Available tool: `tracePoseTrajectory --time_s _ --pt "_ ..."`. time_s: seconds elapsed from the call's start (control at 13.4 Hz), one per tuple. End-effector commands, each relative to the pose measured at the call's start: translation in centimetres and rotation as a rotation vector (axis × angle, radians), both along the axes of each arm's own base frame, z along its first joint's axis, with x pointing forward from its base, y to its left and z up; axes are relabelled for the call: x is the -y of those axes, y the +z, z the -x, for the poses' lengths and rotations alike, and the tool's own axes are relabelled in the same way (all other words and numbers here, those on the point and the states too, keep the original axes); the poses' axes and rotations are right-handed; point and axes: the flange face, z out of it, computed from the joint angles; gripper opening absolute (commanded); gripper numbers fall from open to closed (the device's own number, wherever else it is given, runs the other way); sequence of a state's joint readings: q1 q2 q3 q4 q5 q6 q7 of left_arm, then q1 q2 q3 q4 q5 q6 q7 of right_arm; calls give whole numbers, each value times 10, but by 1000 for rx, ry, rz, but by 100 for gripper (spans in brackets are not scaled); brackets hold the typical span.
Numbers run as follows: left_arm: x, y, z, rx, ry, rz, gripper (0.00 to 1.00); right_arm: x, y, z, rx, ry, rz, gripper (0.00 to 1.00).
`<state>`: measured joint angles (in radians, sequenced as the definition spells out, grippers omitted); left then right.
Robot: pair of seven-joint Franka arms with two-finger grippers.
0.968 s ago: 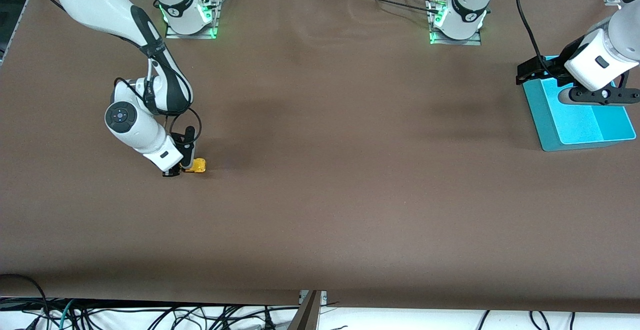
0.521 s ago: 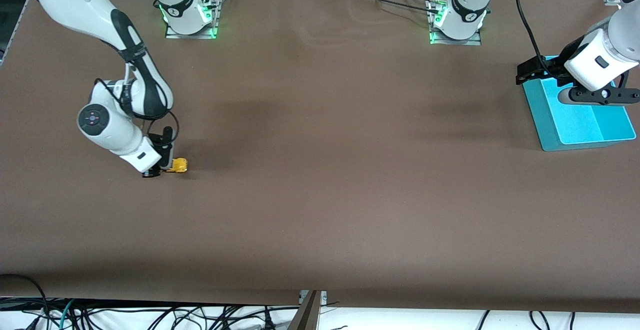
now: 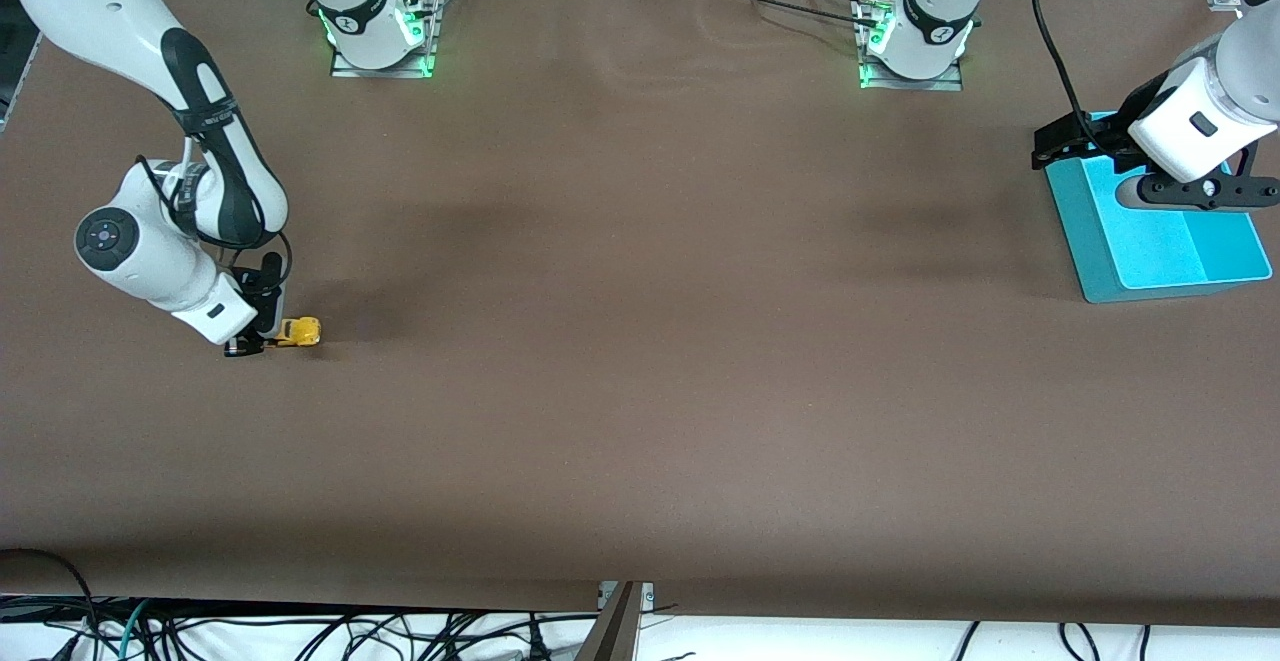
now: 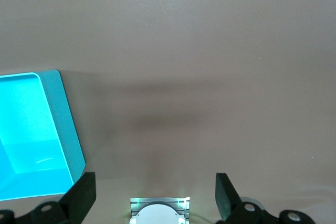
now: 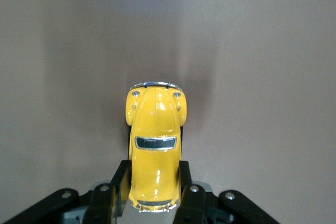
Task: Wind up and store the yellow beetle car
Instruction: 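Drag the car backward along the table with the right gripper, then open the right gripper, releasing the car to roll toward the tray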
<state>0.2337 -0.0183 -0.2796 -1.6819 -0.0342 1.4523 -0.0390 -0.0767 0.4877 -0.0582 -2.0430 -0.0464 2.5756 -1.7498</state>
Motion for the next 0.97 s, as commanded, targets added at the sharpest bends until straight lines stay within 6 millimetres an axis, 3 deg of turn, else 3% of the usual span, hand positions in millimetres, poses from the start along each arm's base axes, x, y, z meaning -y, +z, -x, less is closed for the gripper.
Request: tracePoseTrajectory --time_s 0.0,0.07,0.22,0.89 --pt "2 4 2 -4 10 4 100 9 -19 -7 4 24 2 7" --pt "2 4 2 -4 10 4 100 8 -19 -7 4 18 0 11" --pt "2 4 2 -4 10 4 100 8 -18 -7 3 19 -4 98" --pt "2 4 2 -4 10 4 100 3 18 -21 28 21 -6 100"
